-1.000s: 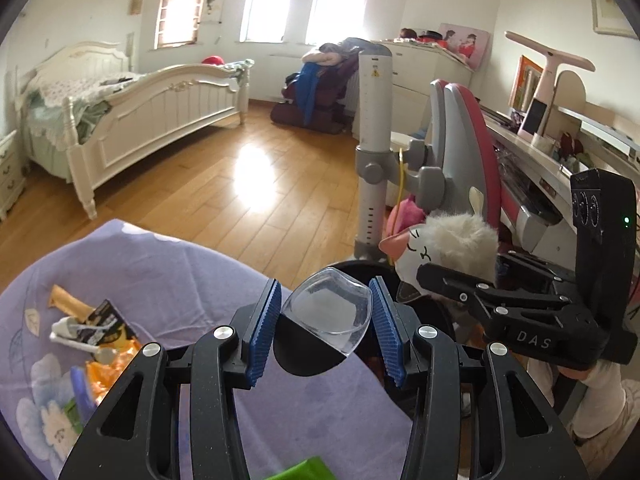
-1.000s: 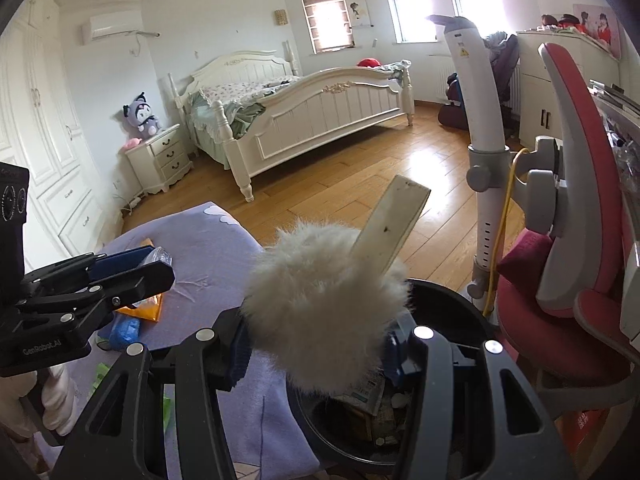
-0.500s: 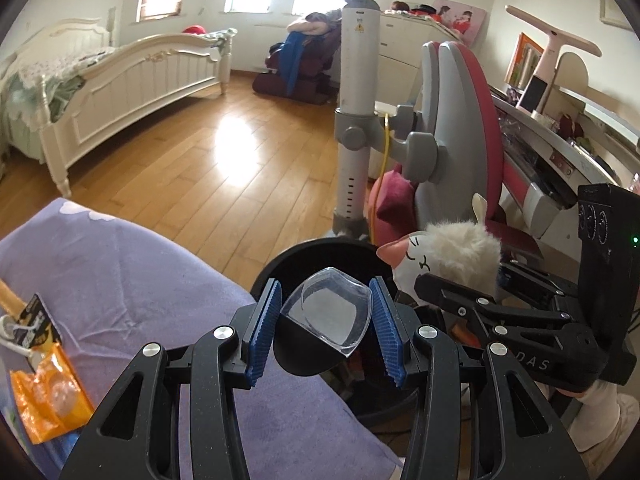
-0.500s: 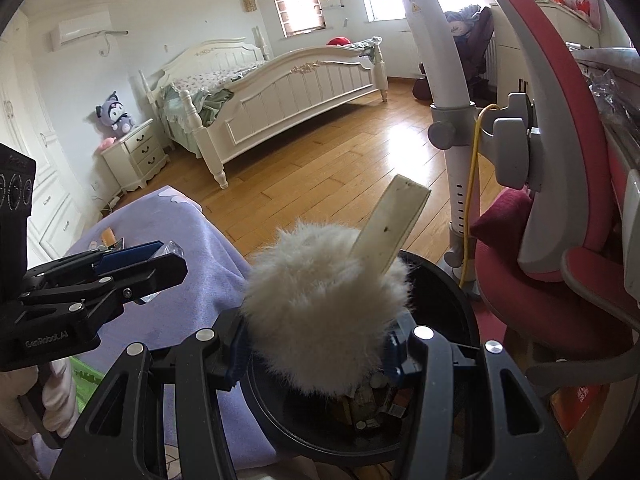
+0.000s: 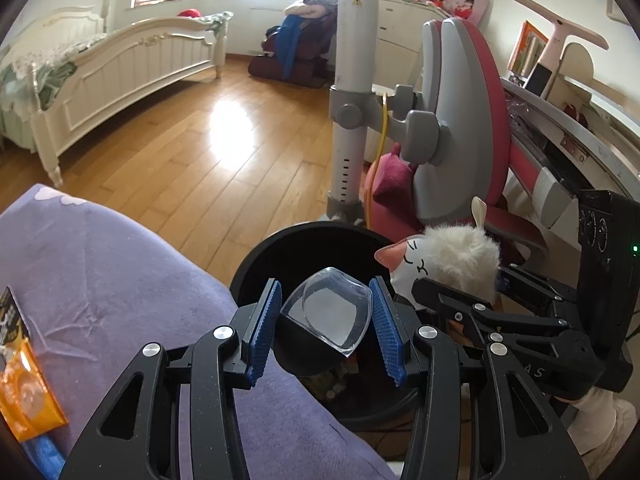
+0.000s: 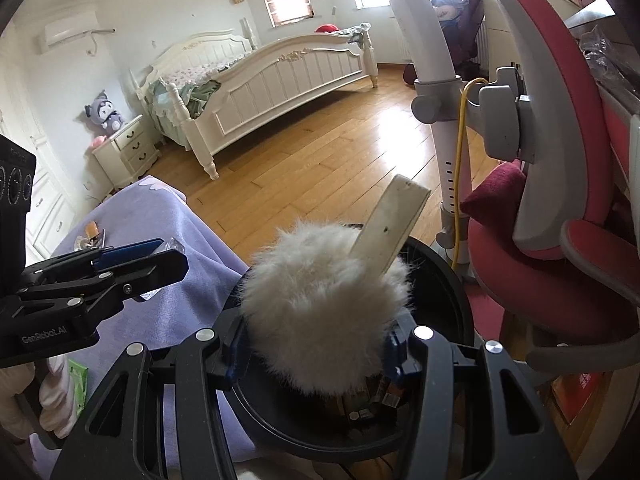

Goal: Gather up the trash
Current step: 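Carry the fluffy toy and clear cup to the bin and release both, then grasp the orange wrapper with the right tool while the left tool grasps the blue strip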

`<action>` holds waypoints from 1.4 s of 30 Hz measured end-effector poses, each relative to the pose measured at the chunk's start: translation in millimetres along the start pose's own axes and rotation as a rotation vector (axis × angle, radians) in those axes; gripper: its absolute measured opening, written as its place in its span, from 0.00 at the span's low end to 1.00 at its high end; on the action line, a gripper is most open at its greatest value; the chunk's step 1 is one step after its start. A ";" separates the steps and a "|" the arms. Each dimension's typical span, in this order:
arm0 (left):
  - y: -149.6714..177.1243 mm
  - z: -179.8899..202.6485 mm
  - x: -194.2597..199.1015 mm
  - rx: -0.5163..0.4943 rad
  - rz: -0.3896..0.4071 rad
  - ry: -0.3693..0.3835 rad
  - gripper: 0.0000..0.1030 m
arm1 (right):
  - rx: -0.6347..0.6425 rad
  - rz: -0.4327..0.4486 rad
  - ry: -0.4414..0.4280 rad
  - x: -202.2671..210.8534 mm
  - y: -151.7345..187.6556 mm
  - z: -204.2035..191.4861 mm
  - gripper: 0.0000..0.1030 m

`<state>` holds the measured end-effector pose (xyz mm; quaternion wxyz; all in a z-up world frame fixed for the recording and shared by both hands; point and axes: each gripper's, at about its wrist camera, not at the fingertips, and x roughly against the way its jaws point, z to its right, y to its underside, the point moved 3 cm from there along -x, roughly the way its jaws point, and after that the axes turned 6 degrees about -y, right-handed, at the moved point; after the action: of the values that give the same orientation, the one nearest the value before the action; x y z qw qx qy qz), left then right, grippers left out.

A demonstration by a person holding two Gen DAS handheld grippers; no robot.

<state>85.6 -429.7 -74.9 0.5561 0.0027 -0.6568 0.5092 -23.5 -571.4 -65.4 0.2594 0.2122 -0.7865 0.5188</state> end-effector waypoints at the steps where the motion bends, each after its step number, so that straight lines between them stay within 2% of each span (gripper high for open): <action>1: 0.0 0.1 -1.2 0.001 -0.003 0.000 0.45 | -0.003 -0.003 0.000 -0.6 -0.4 1.5 0.49; 11: -0.1 7.2 -11.5 -0.013 -0.024 0.011 0.45 | -0.022 -0.028 0.004 -7.8 3.0 7.8 0.52; 16: -2.8 10.0 -14.8 -0.016 -0.028 -0.007 0.45 | -0.039 -0.047 0.011 -10.4 3.0 14.1 0.54; 17: -3.0 9.7 -14.5 -0.014 -0.026 -0.014 0.50 | -0.039 -0.053 0.015 -11.1 3.1 15.0 0.55; 18: -3.6 9.0 -13.4 -0.010 -0.021 -0.023 0.59 | -0.040 -0.050 0.019 -10.5 3.2 15.5 0.61; 19: -3.2 7.9 -11.2 -0.005 -0.013 -0.030 0.62 | -0.042 -0.045 0.022 -9.5 3.5 16.5 0.63; 21: -3.9 7.4 -6.9 -0.005 0.000 -0.046 0.71 | -0.050 -0.041 0.016 -8.0 4.1 17.6 0.64; 26: -4.6 4.7 6.2 -0.005 0.028 -0.084 0.87 | -0.043 -0.042 0.016 -6.8 3.1 13.1 0.64; 29: -4.5 2.3 15.4 -0.004 0.037 -0.096 0.88 | -0.034 -0.044 0.010 -7.3 3.5 6.9 0.64; 32: -2.0 -3.9 29.5 -0.006 0.053 -0.131 0.95 | -0.018 -0.046 -0.008 -8.1 2.7 -3.6 0.64; 34: 2.3 -13.6 42.5 0.002 0.069 -0.153 0.95 | -0.005 -0.048 -0.031 -9.5 1.5 -13.8 0.64; 39: 20.4 -57.0 78.6 0.083 0.088 -0.215 0.95 | 0.055 -0.061 -0.101 -17.0 -3.7 -50.0 0.64; 42: 34.4 -91.0 103.9 0.150 0.106 -0.278 0.95 | 0.085 -0.076 -0.154 -23.2 -5.5 -75.6 0.64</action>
<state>92.6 -293.5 -34.1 0.4307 0.0799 -0.6867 0.5801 12.1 -502.0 -51.4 0.2085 0.2918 -0.7727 0.5238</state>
